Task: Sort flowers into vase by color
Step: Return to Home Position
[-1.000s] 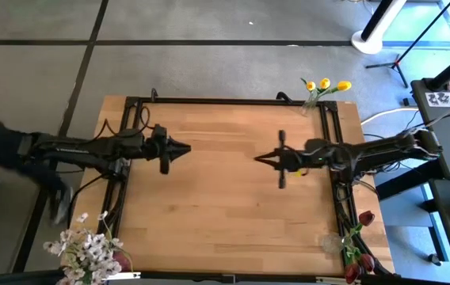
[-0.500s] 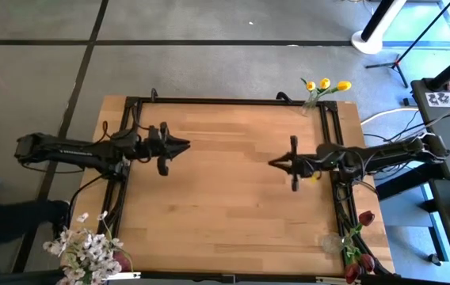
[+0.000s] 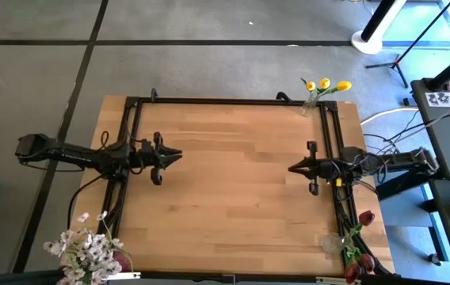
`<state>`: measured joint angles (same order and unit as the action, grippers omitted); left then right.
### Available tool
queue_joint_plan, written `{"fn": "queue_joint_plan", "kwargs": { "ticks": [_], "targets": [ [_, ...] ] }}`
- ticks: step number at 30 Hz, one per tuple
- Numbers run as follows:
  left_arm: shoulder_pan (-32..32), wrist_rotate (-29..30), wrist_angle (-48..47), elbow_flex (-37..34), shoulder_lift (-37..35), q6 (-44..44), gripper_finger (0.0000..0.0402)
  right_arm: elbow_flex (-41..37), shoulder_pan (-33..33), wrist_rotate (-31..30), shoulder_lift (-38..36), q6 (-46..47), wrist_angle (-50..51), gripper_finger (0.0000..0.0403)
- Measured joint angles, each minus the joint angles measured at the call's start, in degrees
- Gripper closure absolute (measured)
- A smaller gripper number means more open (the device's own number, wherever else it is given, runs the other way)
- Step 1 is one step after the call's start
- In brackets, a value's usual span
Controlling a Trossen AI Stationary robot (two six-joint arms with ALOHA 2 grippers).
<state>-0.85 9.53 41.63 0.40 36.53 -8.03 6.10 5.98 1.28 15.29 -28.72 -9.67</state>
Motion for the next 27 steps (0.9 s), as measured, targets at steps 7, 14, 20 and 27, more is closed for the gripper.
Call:
{"fn": "queue_joint_plan", "kwargs": {
  "ticks": [7,14,20,27],
  "targets": [
    [2.13,6.43,-13.11,0.05,-11.71,3.66,0.0334,0.68,-0.02,-0.16,-15.17,1.21,14.03,0.0381],
    [5.58,7.55,-27.69,0.04,-24.45,5.11,0.0334,1.19,0.0,-3.53,-15.04,0.02,17.4,0.0381],
    [5.63,0.87,-34.76,0.04,-30.65,5.22,0.0334,1.22,0.0,-10.85,-15.1,-4.82,24.4,0.0381],
    [5.6,0.19,-39.5,0.07,-32.04,-3.37,0.0334,1.41,0.0,-10.8,-14.56,-3.13,32.77,0.0381]
  ]
}}
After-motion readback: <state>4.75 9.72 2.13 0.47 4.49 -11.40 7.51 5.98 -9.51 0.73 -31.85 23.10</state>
